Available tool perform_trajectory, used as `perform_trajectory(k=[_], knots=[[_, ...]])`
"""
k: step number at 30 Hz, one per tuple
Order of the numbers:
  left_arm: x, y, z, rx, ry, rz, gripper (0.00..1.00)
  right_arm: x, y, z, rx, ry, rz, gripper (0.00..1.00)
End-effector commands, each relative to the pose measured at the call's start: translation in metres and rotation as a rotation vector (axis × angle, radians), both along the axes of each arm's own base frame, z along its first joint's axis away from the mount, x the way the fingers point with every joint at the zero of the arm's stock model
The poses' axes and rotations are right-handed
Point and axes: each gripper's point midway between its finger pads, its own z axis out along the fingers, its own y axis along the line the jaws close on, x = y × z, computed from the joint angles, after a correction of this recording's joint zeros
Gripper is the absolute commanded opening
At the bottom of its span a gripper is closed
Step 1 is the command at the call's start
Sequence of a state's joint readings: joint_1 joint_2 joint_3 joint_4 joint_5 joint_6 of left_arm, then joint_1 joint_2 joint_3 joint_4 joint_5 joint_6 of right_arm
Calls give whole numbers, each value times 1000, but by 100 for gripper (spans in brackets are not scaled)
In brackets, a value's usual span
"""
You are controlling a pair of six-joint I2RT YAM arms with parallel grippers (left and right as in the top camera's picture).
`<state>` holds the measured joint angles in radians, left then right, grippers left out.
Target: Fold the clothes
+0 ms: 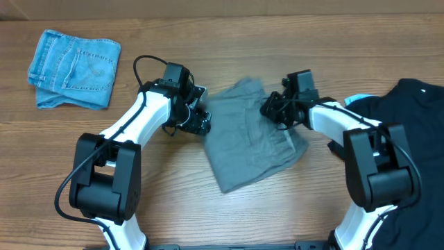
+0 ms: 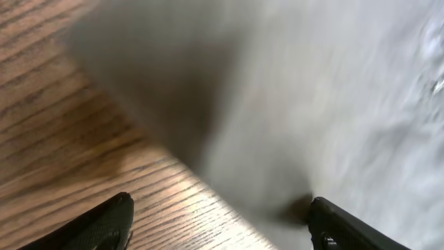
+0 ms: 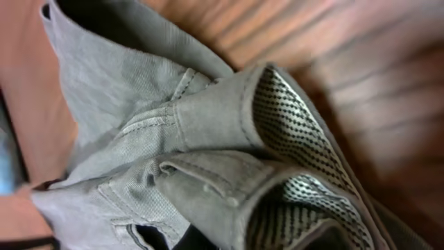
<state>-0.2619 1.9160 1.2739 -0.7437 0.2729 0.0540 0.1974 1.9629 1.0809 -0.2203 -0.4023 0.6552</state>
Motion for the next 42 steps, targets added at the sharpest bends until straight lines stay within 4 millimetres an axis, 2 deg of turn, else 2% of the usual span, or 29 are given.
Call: perform_trajectory(k=[1,2,7,10,13,15,18,21,25,30,33,37,39,42], knots=[[-5,-3,0,-6,10,-9,83,6,-9,-6,37,10,-5,4],[-5,-4,1,-6,10,-9,80,1,9,12,118,-19,118,4],[-2,-3,8,-8,11,-6,77,-22,16,48,122,-5,245,4],[6,-7,25,-18,0,-13,77,-51,17,69,106,54,286,5],[19,-17,49,-60,-41,-41,80,-85,16,74,93,178,293,5],[28,-27,65,-110,-80,-67,81,-109,12,67,59,287,292,5],[36,-38,73,-148,-132,-109,79,-135,-1,48,-54,415,258,5],[38,-41,67,-140,-135,-118,74,-147,-14,25,-165,475,170,4],[29,-42,51,-127,-71,-123,71,-153,-39,-7,-287,497,14,4],[14,-39,37,-106,16,-122,69,-170,-26,-30,-195,498,31,4],[8,-37,35,-101,44,-120,68,-190,-12,-29,-150,546,96,4],[5,-37,35,-93,50,-128,72,-212,6,-26,-144,592,178,4],[9,-37,35,-88,30,-134,73,-216,8,-27,-165,595,181,4],[18,-38,36,-87,-7,-133,75,-213,-1,-30,-212,594,148,4]])
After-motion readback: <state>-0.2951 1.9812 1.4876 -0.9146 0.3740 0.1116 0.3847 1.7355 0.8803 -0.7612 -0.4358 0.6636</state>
